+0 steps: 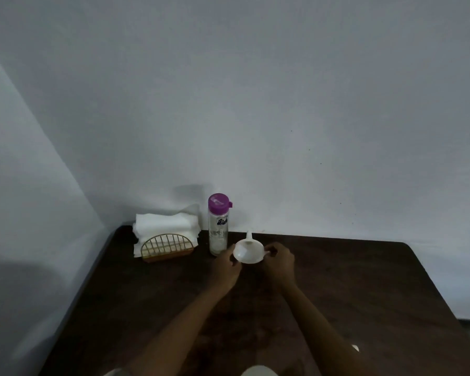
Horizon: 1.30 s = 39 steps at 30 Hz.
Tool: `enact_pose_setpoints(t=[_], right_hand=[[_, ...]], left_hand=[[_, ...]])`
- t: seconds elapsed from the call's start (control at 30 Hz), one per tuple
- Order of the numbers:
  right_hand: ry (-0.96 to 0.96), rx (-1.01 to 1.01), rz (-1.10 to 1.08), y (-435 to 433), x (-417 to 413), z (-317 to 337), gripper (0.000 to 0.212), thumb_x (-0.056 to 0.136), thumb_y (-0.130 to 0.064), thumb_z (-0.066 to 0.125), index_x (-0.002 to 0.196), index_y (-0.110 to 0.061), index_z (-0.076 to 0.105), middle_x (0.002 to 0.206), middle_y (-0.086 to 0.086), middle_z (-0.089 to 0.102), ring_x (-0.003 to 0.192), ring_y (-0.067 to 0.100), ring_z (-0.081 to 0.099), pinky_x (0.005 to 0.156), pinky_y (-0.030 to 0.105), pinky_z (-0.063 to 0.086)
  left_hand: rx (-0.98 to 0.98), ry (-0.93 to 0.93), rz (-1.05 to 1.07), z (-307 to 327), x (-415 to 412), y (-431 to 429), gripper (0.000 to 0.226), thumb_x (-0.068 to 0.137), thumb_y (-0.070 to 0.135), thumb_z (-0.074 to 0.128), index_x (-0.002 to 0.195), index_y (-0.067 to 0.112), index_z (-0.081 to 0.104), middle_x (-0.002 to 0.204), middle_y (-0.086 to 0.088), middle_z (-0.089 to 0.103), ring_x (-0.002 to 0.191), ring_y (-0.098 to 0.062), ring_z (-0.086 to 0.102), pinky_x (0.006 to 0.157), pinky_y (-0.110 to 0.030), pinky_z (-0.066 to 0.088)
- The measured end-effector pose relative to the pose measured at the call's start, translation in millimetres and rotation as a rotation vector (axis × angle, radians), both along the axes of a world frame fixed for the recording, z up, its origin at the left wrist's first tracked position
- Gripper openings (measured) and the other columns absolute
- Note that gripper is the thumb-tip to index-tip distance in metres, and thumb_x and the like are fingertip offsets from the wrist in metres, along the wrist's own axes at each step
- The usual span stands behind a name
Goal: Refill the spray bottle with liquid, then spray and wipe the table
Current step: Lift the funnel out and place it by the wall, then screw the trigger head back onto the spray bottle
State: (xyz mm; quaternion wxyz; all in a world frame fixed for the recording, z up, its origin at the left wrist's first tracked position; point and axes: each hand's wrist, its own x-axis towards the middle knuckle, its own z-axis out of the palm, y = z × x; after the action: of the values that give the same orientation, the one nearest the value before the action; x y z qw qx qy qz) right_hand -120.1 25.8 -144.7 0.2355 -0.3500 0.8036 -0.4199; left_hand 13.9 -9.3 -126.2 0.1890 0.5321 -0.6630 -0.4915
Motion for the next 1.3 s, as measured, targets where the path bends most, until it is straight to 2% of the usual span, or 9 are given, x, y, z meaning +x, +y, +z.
enact_pose_setpoints(t=[0.3,0.4,0.57,0.7,0.8,0.9,1.07,1.17,1.3], right_hand=[[-0.036,0.066,0.010,-12,-4,-18,0.024,0.073,0.008,0.053,0.094,0.000,0.064,0.092,0.014,0.066,0.085,0.024,0.059,0.066,0.023,0.040],[-0.031,0.061,0.033,-13,-3,-22,0.024,0.078,0.005,0.053,0.099,0.000,0.062,0.098,0.015,0.066,0.089,0.025,0.060,0.068,0.025,0.041],[0.007,0.049,0.030,12,-9,-10,0.046,0.077,-0.002,0.063,0.122,-0.002,0.054,0.122,0.016,0.056,0.113,0.029,0.054,0.097,0.039,0.043],[0.008,0.024,-0.006,77,-22,8,0.029,0.074,0.002,0.066,0.103,-0.004,0.065,0.101,0.012,0.065,0.092,0.022,0.060,0.083,0.027,0.044],[-0.034,0.048,-0.090,135,-26,5,0.016,0.076,0.004,0.065,0.089,-0.004,0.068,0.083,0.010,0.068,0.084,0.024,0.064,0.077,0.028,0.047],[-0.019,0.085,-0.191,174,-23,-3,0.012,0.078,0.004,0.062,0.089,0.002,0.069,0.086,0.014,0.070,0.079,0.021,0.062,0.072,0.024,0.044],[0.003,0.179,-0.302,208,-20,-12,0.015,0.081,0.001,0.057,0.090,0.000,0.069,0.091,0.015,0.069,0.077,0.021,0.059,0.060,0.023,0.039],[0.008,0.244,-0.299,215,-16,-17,0.011,0.079,-0.009,0.063,0.089,-0.006,0.067,0.100,0.013,0.066,0.090,0.026,0.061,0.065,0.025,0.038],[0.051,0.310,-0.267,217,-9,-18,0.018,0.075,-0.030,0.072,0.066,-0.025,0.057,0.102,0.007,0.061,0.094,0.024,0.059,0.073,0.034,0.049]], left_hand=[[0.057,0.012,-0.011,-16,-5,-11,0.052,0.088,0.001,0.051,0.138,0.012,0.040,0.141,-0.009,0.045,0.128,-0.024,0.043,0.104,-0.032,0.039],[0.093,0.012,-0.002,-23,-3,-14,0.054,0.089,0.001,0.050,0.139,0.013,0.036,0.140,-0.013,0.045,0.124,-0.031,0.048,0.102,-0.038,0.041],[0.142,0.059,0.012,-16,9,2,0.054,0.089,0.004,0.053,0.139,0.016,0.037,0.139,-0.017,0.044,0.123,-0.036,0.048,0.099,-0.040,0.042],[0.209,0.180,-0.022,-9,40,30,0.041,0.089,0.002,0.053,0.128,0.013,0.050,0.127,-0.010,0.056,0.113,-0.020,0.055,0.087,-0.025,0.048],[0.205,0.203,-0.107,-1,57,56,0.028,0.090,0.004,0.052,0.114,0.018,0.058,0.109,-0.002,0.064,0.105,-0.015,0.060,0.082,-0.019,0.047],[0.203,0.209,-0.167,6,58,81,0.026,0.090,0.002,0.050,0.108,0.018,0.060,0.103,0.000,0.065,0.101,-0.013,0.061,0.090,-0.025,0.050],[0.195,0.258,-0.276,19,58,121,0.023,0.090,-0.001,0.049,0.105,0.013,0.059,0.097,-0.001,0.065,0.095,-0.011,0.062,0.077,-0.015,0.052],[0.183,0.264,-0.311,24,61,136,0.023,0.090,0.001,0.051,0.105,0.016,0.060,0.099,0.000,0.066,0.101,-0.012,0.062,0.082,-0.018,0.052],[0.166,0.281,-0.298,30,67,155,0.024,0.090,0.000,0.050,0.110,0.010,0.060,0.102,-0.003,0.066,0.099,-0.009,0.062,0.085,-0.019,0.051]])
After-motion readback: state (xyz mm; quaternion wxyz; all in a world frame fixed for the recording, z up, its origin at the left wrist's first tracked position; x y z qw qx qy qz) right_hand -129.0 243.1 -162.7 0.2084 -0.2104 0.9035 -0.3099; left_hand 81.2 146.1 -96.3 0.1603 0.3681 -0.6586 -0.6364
